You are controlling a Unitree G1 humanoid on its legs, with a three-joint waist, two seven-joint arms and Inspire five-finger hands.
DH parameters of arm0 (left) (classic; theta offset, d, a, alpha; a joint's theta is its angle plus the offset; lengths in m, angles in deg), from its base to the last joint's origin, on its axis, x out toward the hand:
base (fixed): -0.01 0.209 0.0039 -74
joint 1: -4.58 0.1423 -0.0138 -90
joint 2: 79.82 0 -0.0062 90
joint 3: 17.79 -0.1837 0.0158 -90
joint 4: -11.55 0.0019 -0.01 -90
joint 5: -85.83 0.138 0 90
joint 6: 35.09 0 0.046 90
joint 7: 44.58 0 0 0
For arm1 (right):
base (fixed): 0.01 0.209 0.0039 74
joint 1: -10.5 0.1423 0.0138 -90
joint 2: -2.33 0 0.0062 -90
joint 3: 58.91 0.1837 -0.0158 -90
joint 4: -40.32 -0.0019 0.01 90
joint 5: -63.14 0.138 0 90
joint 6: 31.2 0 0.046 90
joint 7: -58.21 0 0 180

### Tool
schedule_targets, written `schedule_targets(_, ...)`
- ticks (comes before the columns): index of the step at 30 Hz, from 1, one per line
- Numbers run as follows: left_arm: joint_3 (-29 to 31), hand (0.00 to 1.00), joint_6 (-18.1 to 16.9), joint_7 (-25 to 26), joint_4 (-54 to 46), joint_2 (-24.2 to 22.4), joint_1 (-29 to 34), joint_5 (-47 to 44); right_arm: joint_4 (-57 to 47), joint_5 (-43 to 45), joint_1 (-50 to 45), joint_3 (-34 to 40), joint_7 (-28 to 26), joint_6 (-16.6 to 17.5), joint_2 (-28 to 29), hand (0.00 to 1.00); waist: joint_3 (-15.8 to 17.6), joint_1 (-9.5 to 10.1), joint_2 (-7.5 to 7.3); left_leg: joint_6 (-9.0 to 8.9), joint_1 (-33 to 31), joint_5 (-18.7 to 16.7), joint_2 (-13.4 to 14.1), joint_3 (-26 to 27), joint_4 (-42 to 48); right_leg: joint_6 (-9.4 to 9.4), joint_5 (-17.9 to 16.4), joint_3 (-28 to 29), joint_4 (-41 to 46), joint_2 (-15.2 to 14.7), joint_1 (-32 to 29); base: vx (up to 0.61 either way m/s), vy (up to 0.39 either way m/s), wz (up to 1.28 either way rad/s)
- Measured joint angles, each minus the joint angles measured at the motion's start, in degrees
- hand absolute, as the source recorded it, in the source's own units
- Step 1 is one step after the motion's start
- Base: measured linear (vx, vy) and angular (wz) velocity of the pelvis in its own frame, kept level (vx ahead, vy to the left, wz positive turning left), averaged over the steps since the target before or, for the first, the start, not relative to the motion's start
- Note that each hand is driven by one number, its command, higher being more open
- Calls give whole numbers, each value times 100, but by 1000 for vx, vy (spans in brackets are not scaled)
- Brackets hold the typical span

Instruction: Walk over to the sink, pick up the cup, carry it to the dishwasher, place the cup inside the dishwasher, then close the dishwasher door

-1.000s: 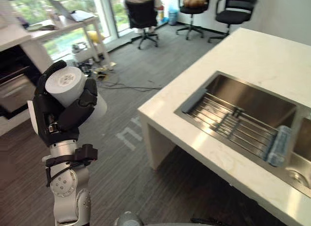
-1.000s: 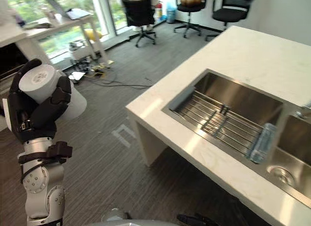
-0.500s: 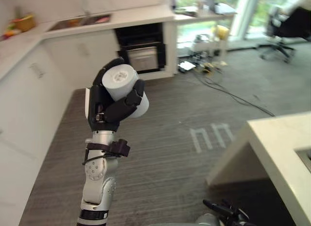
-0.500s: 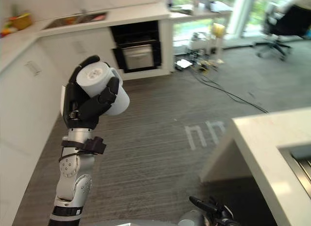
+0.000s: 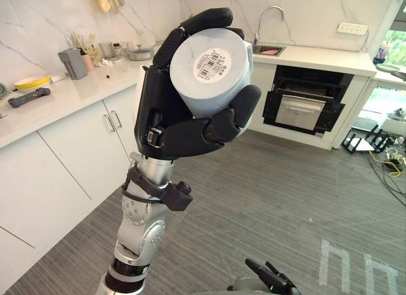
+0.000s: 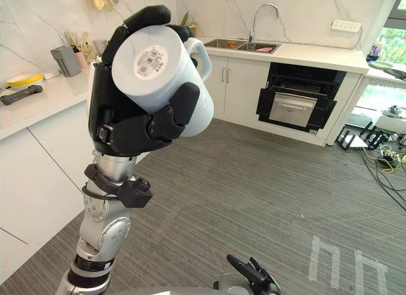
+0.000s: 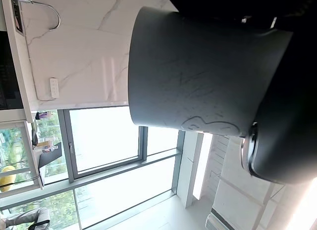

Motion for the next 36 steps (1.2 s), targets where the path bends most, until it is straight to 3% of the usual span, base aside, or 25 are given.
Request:
schedule_targets(4,27,0,-3,2,6,-24,18,-1,0,-4,-37,-12,1,-3,-1,100,-47,0,-7,-78,87,40,40,187,-42,63,-38,37,-9,85,-49,0,2,-19)
schedule_targets(6,126,0,-124,140,105,-96,169,98,13,-21,-222,-97,8,7,-14,100,-427,33,45,-194,227,156,205,556,-401,60,-97,-68,4,94,-101,34,-2,-75)
schedule_targets(8,222,0,-397,563,355,-188,195,410,38,-99,-381,-328,24,58,-40,100,-699,-22,-110,-355,433,248,242,708,-650,134,-446,-279,183,-230,51,174,-91,-51)
schedule_targets(10,316,0,-534,1056,609,-361,284,698,33,-137,-449,-639,30,63,-125,100,-759,-36,-293,-575,526,377,321,695,-708,12,-525,-575,196,-270,126,145,-166,4)
schedule_targets(13,619,0,-609,1955,871,-591,473,1095,-88,-456,-376,-1057,32,58,-326,100,-654,-11,-331,-662,462,456,455,687,-488,-39,-696,-800,159,-216,223,98,-173,33)
schedule_targets(14,763,0,-687,2323,880,-611,556,1269,-126,-608,-276,-1176,33,22,-359,100,-406,9,-370,-638,233,464,644,653,286,-101,-842,-901,61,-197,426,13,-180,31)
schedule_targets(16,820,0,-835,2774,846,-658,713,1537,-283,-720,-257,-1287,40,-104,-413,100,-191,60,-380,-373,-463,729,929,358,1845,-150,-884,-1049,-39,-163,672,-14,-107,34)
schedule_targets(17,867,0,-1021,3036,681,-736,950,1706,-413,-760,-228,-1439,41,-231,-567,100,-92,102,-359,-170,-1087,943,1065,71,3100,-208,-923,-1131,-46,-137,746,58,-54,30)
schedule_targets(18,928,0,-1253,3146,543,-763,1200,1789,-423,-758,-203,-1525,40,-296,-635,100,-62,163,-316,-83,-1596,888,1230,71,3885,-231,-942,-1197,-112,-96,797,91,-56,29)
schedule_targets(20,1184,0,-1482,3181,464,-774,1402,1824,-420,-765,-173,-1615,34,-363,-693,100,-6,215,-339,-16,-1902,714,1309,214,3598,-260,-926,-1318,-359,-93,1045,168,9,34)
schedule_targets(22,1356,0,-1526,3203,463,-796,1408,1825,-414,-785,-154,-1625,8,-372,-753,100,50,284,-340,-95,-1882,589,1140,238,2630,-279,-917,-1345,-435,-173,1187,203,76,23)
schedule_targets(23,1434,0,-1529,3220,464,-824,1415,1826,-377,-789,-75,-1625,-11,-373,-804,100,89,298,-343,-185,-1866,574,862,183,1695,-208,-934,-1362,-492,-301,1280,235,143,21)
schedule_targets(24,1466,0,-1520,3237,477,-850,1467,1827,-367,-788,23,-1622,-42,-372,-861,100,118,279,-368,-397,-1865,715,512,34,739,-81,-949,-1376,-568,-473,1390,234,162,19)
schedule_targets(25,1461,0,-1508,3246,481,-860,1517,1830,-364,-788,70,-1621,-64,-372,-901,100,141,273,-350,-499,-1861,871,336,-73,273,-13,-957,-1373,-618,-559,1463,235,201,5)
schedule_targets(26,1475,0,-1496,3264,490,-873,1662,1929,-315,-785,182,-1621,-166,-370,-953,100,200,285,-346,-647,-1767,1538,81,-282,-361,70,-974,-1303,-786,-687,1684,268,214,-8)
schedule_targets(27,1478,0,-1497,3261,491,-884,1820,2009,-304,-766,263,-1639,-349,-346,-943,100,193,301,-290,-830,-1729,2050,11,-443,-648,104,-983,-1246,-1016,-699,1891,301,227,-10)
schedule_targets(28,1487,0,-1499,3253,491,-893,1856,2036,-287,-791,320,-1682,-360,-307,-939,100,172,302,-218,-816,-1745,2216,1,-471,-638,140,-1001,-1217,-1087,-701,1985,351,253,0)
schedule_targets(30,1646,0,-1511,3167,549,-934,1846,2025,144,-701,702,-1803,-547,-151,-876,100,146,299,-252,-71,-1730,1829,-208,-341,-102,511,-1048,-1115,-1156,-937,2240,384,281,3)
schedule_targets(32,1813,0,-1431,3139,650,-945,1844,1937,426,-571,810,-1732,-706,-7,-638,100,112,323,-278,-29,-1708,1579,-279,-123,356,740,-901,-872,-1106,-1087,2422,443,342,-8)
schedule_targets(34,1902,0,-1369,2896,637,-950,1787,1755,798,-282,676,-1015,-1130,368,-337,100,4,336,-233,186,-1476,1033,-426,-82,238,818,-943,-703,-351,-1265,2202,385,282,-2)
schedule_targets(36,1981,0,-1320,2647,628,-894,1717,1668,1136,-296,590,-302,-1630,1023,-150,100,-40,384,-400,287,-1207,801,-726,87,199,1131,-788,-445,1073,-1769,1696,278,168,-13)
